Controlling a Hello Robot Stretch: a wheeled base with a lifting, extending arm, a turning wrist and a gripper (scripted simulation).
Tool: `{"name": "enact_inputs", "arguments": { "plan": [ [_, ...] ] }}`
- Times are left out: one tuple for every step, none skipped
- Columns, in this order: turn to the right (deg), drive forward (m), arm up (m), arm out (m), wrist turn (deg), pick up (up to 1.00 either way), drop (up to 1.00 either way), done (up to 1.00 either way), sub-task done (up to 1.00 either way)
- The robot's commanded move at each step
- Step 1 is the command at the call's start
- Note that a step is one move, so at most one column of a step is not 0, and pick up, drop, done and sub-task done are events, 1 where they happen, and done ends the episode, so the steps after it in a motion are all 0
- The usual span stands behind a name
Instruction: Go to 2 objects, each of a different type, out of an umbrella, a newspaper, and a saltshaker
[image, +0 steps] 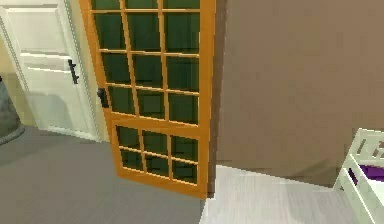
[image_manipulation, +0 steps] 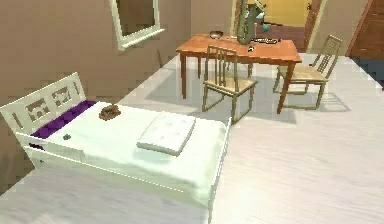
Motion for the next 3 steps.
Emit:
{"name": "enact_inputs", "arguments": {
  "plan": [
    [6.0, 0.00, 0.00, 0.00, 0.0, 0.00, 0.00, 0.00, 0.00],
    [0.0, 0.05, 0.00, 0.00, 0.0, 0.00, 0.00, 0.00, 0.00],
    [-45.0, 0.00, 0.00, 0.00, 0.0, 0.00, 0.00, 0.00, 0.00]
  ]
}}
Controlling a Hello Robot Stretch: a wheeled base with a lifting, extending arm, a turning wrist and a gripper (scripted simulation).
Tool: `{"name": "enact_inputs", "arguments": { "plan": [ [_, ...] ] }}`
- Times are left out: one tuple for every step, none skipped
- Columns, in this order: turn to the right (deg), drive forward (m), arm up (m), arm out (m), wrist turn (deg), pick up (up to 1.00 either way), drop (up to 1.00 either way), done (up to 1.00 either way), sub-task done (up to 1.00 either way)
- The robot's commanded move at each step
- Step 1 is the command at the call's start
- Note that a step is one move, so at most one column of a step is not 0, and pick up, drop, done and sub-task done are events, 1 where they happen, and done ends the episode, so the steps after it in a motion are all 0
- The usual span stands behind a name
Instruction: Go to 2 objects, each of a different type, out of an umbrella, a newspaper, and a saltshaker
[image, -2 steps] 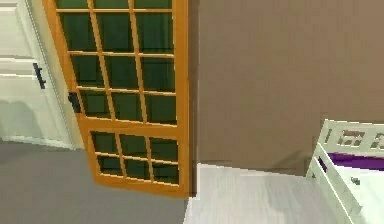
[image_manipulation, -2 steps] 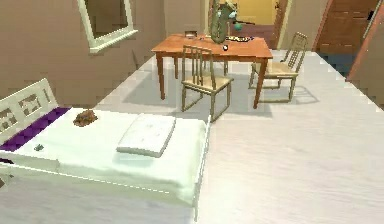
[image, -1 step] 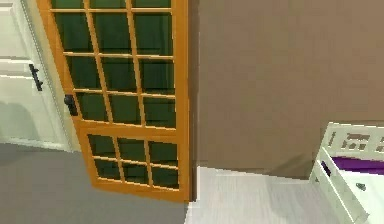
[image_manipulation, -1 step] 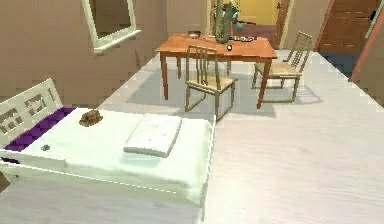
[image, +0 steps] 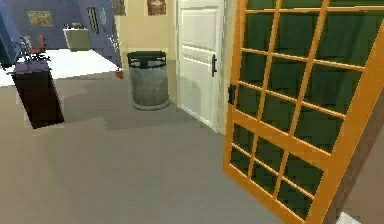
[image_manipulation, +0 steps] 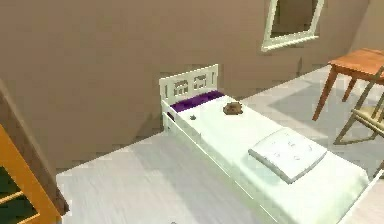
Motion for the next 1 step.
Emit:
{"name": "enact_inputs", "arguments": {
  "plan": [
    [-27.0, 0.00, 0.00, 0.00, 0.0, 0.00, 0.00, 0.00, 0.00]
  ]
}}
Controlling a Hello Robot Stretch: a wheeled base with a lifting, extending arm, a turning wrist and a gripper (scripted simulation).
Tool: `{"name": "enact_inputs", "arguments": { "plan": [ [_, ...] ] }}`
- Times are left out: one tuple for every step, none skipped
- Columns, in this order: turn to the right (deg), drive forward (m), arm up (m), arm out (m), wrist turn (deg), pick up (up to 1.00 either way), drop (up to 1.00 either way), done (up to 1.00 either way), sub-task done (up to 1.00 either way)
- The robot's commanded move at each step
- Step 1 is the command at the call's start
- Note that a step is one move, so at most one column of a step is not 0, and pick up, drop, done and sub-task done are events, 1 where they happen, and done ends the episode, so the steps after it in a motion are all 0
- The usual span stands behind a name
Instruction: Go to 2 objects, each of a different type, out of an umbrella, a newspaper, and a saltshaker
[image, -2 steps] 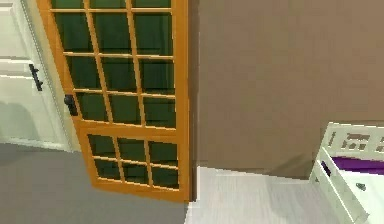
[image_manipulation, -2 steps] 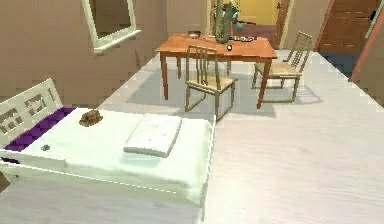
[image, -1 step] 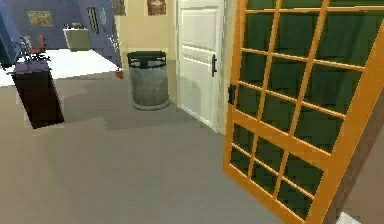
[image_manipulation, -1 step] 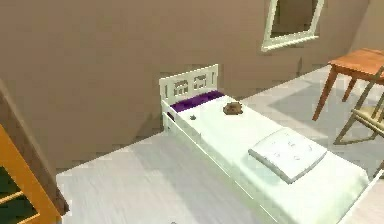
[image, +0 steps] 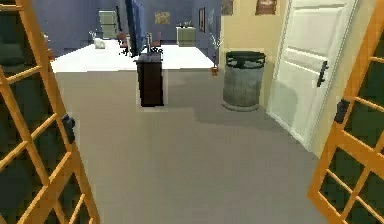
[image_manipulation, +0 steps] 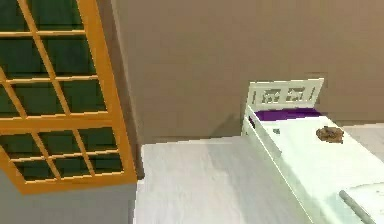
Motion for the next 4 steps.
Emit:
{"name": "enact_inputs", "arguments": {
  "plan": [
    [0.0, 1.00, 0.00, 0.00, 0.0, 0.00, 0.00, 0.00, 0.00],
    [-3.0, 0.00, 0.00, 0.00, 0.0, 0.00, 0.00, 0.00, 0.00],
    [0.0, 0.50, 0.00, 0.00, 0.0, 0.00, 0.00, 0.00, 0.00],
    [-45.0, 0.00, 0.00, 0.00, 0.0, 0.00, 0.00, 0.00, 0.00]
  ]
}}
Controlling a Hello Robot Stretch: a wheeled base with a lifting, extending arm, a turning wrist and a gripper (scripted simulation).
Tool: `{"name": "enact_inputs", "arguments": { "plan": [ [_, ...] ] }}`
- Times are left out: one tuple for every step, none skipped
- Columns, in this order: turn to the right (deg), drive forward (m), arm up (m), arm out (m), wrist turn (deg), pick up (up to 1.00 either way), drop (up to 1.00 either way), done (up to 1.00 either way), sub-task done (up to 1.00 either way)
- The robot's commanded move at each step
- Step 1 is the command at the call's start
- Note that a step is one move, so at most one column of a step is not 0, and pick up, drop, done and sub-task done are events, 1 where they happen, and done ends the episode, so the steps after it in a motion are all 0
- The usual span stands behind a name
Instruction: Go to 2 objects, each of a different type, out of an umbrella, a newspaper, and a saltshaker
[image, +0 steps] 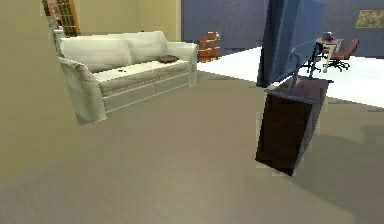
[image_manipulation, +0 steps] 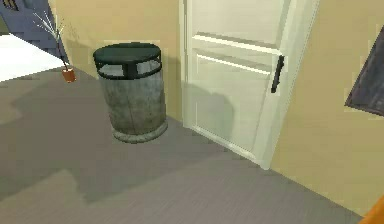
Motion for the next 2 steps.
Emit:
{"name": "enact_inputs", "arguments": {
  "plan": [
    [-6.0, 0.00, 0.00, 0.00, 0.0, 0.00, 0.00, 0.00, 0.00],
    [0.0, 1.00, 0.00, 0.00, 0.0, 0.00, 0.00, 0.00, 0.00]
  ]
}}
